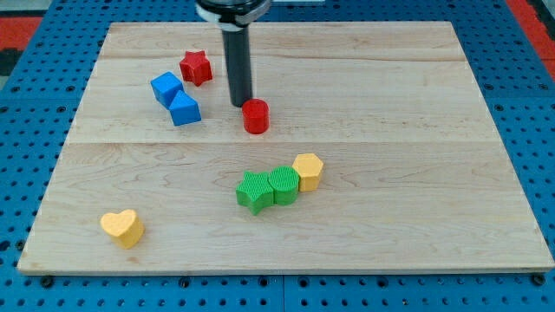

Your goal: Move the blue triangle into the blue cube

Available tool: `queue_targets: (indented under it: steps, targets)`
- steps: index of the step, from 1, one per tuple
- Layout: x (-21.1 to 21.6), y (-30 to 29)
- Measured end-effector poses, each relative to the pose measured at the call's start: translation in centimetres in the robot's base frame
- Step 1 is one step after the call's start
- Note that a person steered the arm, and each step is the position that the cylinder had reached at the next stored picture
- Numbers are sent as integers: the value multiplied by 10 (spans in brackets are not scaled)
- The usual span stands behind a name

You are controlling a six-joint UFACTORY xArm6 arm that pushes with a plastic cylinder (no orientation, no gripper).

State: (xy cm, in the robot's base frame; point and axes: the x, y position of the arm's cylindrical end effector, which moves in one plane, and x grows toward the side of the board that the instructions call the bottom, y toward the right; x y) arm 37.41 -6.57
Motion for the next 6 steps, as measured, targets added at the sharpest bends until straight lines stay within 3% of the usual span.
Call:
queue_targets:
  steps: [3, 4, 6]
  targets:
    - [52, -71]
    - [49, -108]
    - [-10, -98]
